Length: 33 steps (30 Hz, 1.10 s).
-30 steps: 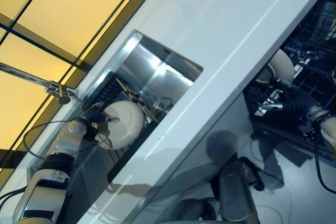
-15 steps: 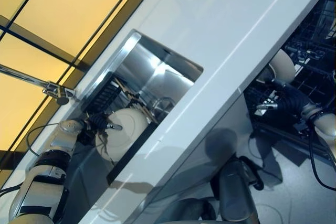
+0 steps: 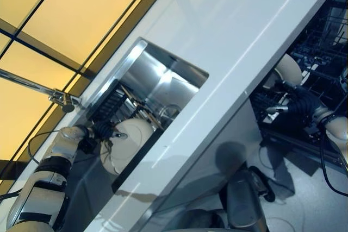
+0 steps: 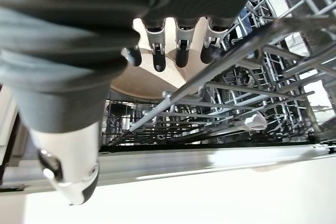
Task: Pick up plates and place into dishwasher.
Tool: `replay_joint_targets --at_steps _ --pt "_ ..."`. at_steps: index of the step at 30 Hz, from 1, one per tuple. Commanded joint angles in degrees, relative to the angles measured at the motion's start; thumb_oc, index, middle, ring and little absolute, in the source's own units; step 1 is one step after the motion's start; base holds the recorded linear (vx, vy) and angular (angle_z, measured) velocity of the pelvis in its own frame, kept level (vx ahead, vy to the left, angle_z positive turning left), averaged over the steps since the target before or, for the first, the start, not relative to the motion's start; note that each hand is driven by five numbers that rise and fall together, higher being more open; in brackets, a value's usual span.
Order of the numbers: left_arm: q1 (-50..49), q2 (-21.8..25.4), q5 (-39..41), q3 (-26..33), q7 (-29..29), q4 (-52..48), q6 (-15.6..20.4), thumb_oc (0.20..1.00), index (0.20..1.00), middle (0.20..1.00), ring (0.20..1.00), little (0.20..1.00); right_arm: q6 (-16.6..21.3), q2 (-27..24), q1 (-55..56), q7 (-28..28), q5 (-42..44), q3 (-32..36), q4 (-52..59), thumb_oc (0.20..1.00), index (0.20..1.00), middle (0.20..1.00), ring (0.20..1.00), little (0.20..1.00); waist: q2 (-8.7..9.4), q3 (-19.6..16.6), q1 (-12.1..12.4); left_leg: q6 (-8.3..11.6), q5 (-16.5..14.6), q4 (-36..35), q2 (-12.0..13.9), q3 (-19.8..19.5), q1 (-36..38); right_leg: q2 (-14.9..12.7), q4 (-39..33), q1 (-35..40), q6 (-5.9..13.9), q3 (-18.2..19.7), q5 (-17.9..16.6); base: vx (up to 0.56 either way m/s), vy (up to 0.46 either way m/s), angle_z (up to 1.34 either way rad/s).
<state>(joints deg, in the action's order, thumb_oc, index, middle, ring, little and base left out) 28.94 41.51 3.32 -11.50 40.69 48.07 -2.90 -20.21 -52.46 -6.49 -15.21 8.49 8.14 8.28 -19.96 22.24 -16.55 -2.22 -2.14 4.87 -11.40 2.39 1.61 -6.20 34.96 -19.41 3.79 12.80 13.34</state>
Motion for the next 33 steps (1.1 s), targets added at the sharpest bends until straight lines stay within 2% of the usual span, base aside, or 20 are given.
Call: replay_joint_targets --at_steps 1,25,28,29,33 --pt "-7.7 -9.5 2.4 -9.7 9.3 -1.8 1.9 0.2 0.2 0.2 0.2 0.2 4.8 -0.8 -1.8 0.0 0.7 2.9 3.8 1.0 1.0 1.0 1.0 1.0 0.89 0.5 0.0 1.99 -1.0 6.6 -0.8 -2.4 -5.1 1.1 -12.9 3.6 -1.33 -1.8 -7.9 -0.01 -0.032 0.03" --pt "-12.3 -6.3 4.5 -5.0 6.2 -7.3 1.0 0.2 0.2 0.2 0.2 0.2 9.0 3.7 5.7 -2.7 1.2 6.3 4.0 1.0 1.0 1.0 1.0 1.0 1.87 -9.5 2.3 1.53 -1.9 0.0 0.2 -7.0 3.6 0.9 -22.4 16.0 -1.06 -6.4 -6.8 -0.03 -0.048 0.1" --pt "-13.1 -5.5 6.5 -4.0 4.5 -9.4 1.7 0.2 0.2 0.2 0.2 0.2 9.3 4.5 6.9 -3.1 1.4 6.7 4.5 1.0 1.0 1.0 1.0 1.0 2.14 -11.1 2.7 1.63 -2.0 -0.7 0.6 -7.5 4.3 1.1 -23.7 17.3 -1.09 -7.1 -6.7 -0.06 -0.061 0.13" --pt "-13.3 -5.2 7.4 -3.4 2.8 -10.5 2.6 0.2 0.2 0.2 0.2 0.2 9.6 4.9 7.3 -3.3 1.5 6.9 4.5 1.0 1.0 1.0 1.0 1.0 2.31 -11.7 3.0 1.64 -2.0 -0.9 0.7 -7.6 4.4 1.1 -24.2 17.8 -1.14 -7.4 -6.6 -0.08 -0.075 0.13" --pt "-13.8 -4.0 10.7 -0.2 -2.9 -16.0 2.1 0.2 0.2 0.2 0.2 0.2 10.4 6.5 8.9 -4.3 1.8 7.9 4.7 1.0 1.0 1.0 1.0 1.0 3.21 -13.8 3.9 1.75 -2.1 -1.6 1.4 -8.3 5.3 1.4 -25.9 19.6 -1.25 -8.3 -6.5 -0.06 -0.082 0.08"
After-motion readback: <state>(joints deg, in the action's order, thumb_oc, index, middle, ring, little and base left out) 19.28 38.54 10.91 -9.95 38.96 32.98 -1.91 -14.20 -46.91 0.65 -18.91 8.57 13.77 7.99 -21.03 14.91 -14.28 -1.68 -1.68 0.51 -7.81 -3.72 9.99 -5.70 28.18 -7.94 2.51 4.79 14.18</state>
